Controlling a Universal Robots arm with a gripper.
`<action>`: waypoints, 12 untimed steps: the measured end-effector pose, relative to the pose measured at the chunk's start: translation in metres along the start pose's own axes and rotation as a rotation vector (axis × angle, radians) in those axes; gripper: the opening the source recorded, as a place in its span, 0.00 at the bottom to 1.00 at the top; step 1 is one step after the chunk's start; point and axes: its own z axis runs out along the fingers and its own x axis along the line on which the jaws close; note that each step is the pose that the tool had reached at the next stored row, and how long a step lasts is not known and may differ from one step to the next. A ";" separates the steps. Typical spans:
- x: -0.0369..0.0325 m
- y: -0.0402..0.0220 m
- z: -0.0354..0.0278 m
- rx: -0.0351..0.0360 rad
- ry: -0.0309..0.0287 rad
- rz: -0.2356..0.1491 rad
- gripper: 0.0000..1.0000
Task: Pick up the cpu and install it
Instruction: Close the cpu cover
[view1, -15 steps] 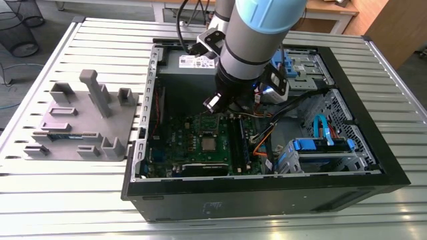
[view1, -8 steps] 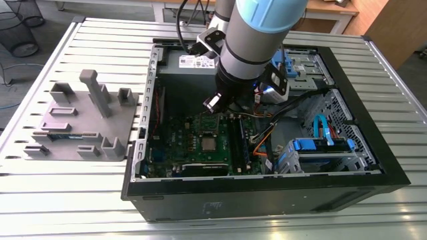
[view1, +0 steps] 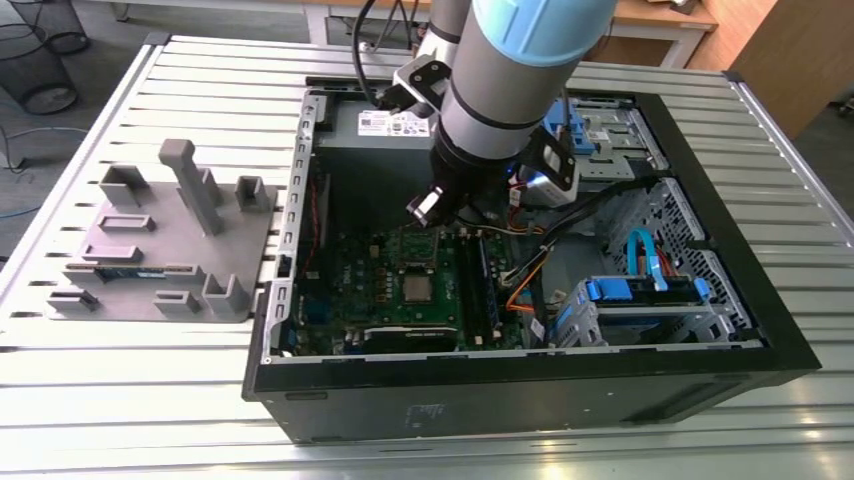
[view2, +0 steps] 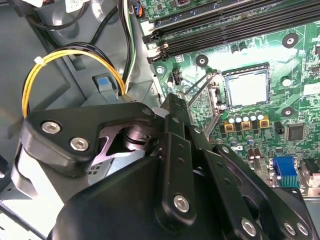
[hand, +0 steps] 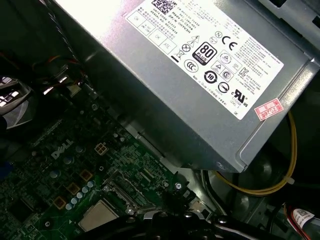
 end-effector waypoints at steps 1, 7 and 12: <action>0.0001 -0.0002 -0.0003 -0.0002 0.0002 -0.001 0.11; 0.0016 -0.0016 -0.0024 -0.0011 0.0016 -0.008 0.11; 0.0038 -0.0038 -0.0034 -0.0022 0.0035 -0.016 0.11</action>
